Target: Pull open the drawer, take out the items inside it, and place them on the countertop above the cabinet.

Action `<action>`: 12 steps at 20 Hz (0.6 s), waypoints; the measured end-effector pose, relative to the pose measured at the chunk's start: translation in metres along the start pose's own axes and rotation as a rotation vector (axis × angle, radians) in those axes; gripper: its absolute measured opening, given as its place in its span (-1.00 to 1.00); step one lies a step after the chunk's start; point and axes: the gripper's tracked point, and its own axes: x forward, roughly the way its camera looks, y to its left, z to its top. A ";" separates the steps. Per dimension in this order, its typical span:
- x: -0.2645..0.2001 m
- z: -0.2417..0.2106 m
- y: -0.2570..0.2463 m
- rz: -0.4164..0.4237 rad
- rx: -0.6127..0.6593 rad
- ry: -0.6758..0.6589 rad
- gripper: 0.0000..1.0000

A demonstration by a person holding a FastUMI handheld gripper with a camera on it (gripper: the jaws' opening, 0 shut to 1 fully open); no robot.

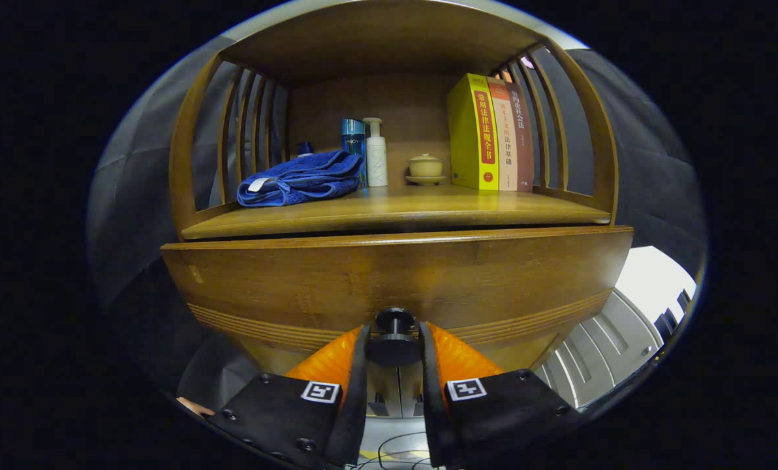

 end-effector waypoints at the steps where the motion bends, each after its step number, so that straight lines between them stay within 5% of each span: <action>1: -0.005 -0.003 0.001 0.002 0.000 0.010 -0.08; 12: -0.068 -0.028 0.000 -0.006 -0.004 0.025 -0.08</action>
